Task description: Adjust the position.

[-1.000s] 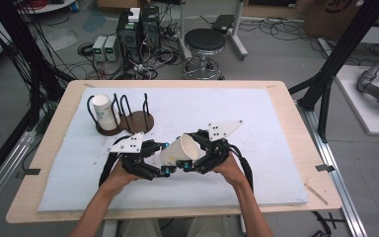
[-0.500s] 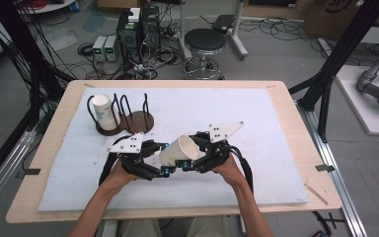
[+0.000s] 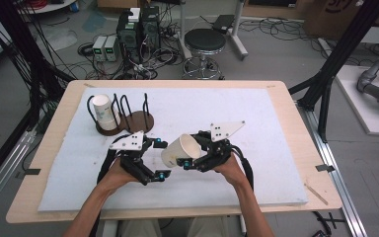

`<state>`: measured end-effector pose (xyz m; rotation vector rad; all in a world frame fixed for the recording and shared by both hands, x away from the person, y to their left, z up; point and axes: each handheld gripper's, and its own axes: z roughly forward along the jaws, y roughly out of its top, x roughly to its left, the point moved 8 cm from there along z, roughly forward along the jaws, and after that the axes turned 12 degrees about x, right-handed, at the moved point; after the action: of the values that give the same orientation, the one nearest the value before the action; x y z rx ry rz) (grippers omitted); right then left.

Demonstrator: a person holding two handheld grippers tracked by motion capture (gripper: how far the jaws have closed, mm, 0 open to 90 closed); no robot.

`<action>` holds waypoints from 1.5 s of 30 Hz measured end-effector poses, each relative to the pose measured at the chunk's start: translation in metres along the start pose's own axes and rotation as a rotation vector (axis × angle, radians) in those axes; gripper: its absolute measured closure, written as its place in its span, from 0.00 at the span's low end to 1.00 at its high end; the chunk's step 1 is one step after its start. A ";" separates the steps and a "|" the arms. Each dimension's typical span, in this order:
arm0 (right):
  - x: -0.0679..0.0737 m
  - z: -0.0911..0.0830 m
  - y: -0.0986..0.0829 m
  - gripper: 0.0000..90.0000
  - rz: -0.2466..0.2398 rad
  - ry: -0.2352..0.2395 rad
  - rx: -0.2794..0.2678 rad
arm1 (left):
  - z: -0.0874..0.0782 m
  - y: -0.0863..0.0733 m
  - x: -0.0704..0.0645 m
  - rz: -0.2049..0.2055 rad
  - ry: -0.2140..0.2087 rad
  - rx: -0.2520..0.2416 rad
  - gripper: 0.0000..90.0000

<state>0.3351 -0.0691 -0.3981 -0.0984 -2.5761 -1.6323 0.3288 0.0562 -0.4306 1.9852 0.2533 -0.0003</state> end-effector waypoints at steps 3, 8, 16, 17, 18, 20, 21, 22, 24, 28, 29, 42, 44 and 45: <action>-0.005 -0.003 -0.001 0.36 0.013 -0.039 0.019 | -0.007 -0.007 0.006 -0.004 0.090 0.039 0.02; -0.017 -0.010 -0.005 0.36 0.068 -0.114 0.071 | -0.025 -0.024 0.021 -0.063 0.226 0.074 0.02; -0.039 -0.017 -0.011 0.35 0.160 -0.247 0.213 | -0.051 -0.053 0.040 -0.152 0.415 0.121 0.02; -0.041 -0.018 -0.012 0.35 0.174 -0.261 0.228 | -0.054 -0.056 0.042 -0.162 0.439 0.125 0.02; -0.045 -0.019 -0.013 0.35 0.181 -0.284 0.245 | -0.057 -0.059 0.044 -0.176 0.461 0.129 0.02; -0.050 -0.021 -0.014 0.35 0.208 -0.314 0.281 | -0.064 -0.067 0.049 -0.203 0.514 0.139 0.02; -0.054 -0.022 -0.016 0.36 0.221 -0.339 0.312 | -0.066 -0.069 0.050 -0.208 0.529 0.142 0.02; -0.056 -0.022 -0.016 0.35 0.226 -0.351 0.325 | -0.068 -0.072 0.051 -0.217 0.547 0.144 0.02; -0.060 -0.024 -0.017 0.35 0.236 -0.379 0.362 | -0.072 -0.077 0.054 -0.231 0.578 0.155 0.02; -0.068 -0.025 -0.019 0.36 0.254 -0.432 0.437 | -0.078 -0.086 0.057 -0.260 0.621 0.165 0.02; -0.069 -0.024 -0.019 0.36 0.258 -0.441 0.453 | -0.079 -0.088 0.057 -0.266 0.631 0.168 0.02; -0.082 -0.023 -0.015 0.36 0.279 -0.498 0.553 | -0.090 -0.102 0.063 -0.303 0.677 0.116 0.02; -0.083 -0.023 -0.016 0.36 0.279 -0.498 0.561 | -0.092 -0.103 0.063 -0.310 0.681 0.104 0.02; -0.082 -0.022 -0.017 0.36 0.288 -0.501 0.565 | -0.092 -0.102 0.063 -0.308 0.677 0.096 0.02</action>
<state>0.4162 -0.0970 -0.4129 -0.8796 -3.0774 -0.8125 0.3614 0.1910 -0.4917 1.9641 1.0068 0.4737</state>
